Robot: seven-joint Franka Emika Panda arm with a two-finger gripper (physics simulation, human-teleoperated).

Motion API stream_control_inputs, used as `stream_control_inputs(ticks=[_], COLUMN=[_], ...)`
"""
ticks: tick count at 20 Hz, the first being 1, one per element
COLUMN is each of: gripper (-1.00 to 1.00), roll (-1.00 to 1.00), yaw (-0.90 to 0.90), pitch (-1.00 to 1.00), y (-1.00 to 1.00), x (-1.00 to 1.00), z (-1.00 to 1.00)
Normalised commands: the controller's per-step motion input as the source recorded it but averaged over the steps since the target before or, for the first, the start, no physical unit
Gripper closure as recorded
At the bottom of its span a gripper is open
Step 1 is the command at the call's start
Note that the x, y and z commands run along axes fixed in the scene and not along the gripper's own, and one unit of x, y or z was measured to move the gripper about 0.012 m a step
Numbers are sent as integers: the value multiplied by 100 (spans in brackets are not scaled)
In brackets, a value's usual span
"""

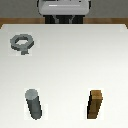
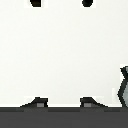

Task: Put the loop with the handle onto the peg.

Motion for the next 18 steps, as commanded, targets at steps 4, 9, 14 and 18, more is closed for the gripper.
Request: stream_control_inputs(ticks=[4,9,14,18], gripper=[-100,-100,-100,-100], roll=[0,0,0,0], yaw=[0,0,0,0], pitch=[0,0,0,0], y=[0,-20,-80,-100], x=[0,0,0,0], z=[0,0,0,0])
